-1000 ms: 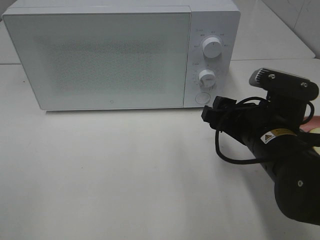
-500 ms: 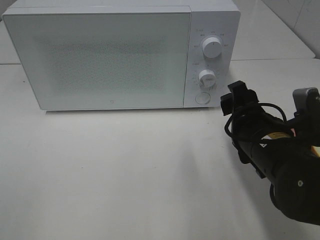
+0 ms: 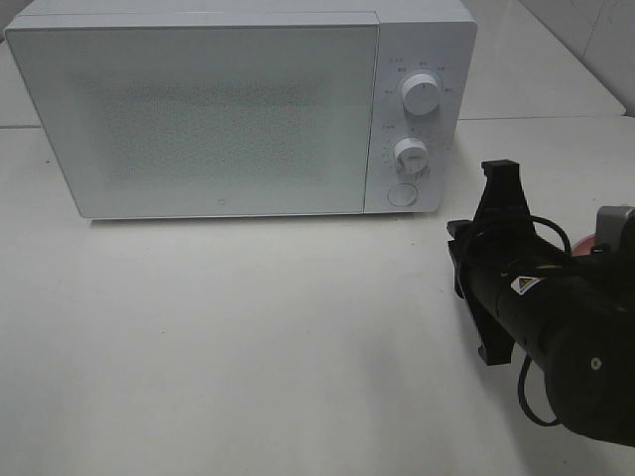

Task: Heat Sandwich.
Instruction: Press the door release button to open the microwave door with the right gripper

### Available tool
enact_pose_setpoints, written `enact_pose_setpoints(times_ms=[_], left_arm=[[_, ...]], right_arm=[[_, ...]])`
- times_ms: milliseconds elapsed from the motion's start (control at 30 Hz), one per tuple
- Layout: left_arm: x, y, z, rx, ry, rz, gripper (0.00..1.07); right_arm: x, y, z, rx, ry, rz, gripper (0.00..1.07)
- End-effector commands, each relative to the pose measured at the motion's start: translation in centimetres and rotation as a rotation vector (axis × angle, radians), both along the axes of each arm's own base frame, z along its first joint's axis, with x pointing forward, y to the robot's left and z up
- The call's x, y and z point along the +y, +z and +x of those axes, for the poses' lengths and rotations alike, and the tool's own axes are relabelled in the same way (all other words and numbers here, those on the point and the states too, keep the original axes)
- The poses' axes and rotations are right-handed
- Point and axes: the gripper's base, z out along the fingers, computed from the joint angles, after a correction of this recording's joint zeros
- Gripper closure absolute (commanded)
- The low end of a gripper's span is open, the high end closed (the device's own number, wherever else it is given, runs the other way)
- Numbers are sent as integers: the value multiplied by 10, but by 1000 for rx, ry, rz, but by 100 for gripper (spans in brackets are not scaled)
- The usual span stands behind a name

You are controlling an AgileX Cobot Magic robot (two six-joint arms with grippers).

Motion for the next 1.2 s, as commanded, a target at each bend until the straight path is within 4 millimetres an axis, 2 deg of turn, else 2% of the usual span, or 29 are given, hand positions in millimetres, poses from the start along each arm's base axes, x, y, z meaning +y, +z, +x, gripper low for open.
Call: enact_pose_setpoints(times_ms=[33,367,633,767,933,1067,1200], left_arm=[[0,0,-3,-33,-5,2,7],[0,0,-3,-33,-5,2,7],[0,0,-3,-33,-5,2,7],[0,0,-3,-33,-5,2,7],[0,0,-3,-33,-5,2,7],[0,0,-3,-33,-5,2,7],[0,0,-3,-33,-5,2,7]], right_arm=[[3,0,0,15,13,11,107],[3,1,3,7,44,11,107],[7,0,26,-4,72,19,107],[7,-9,43,8,49,21,107],[7,-12,51,17,39,35,107],[9,-19,70,11,39,58,107],[10,-23,78,12,29,68,107]])
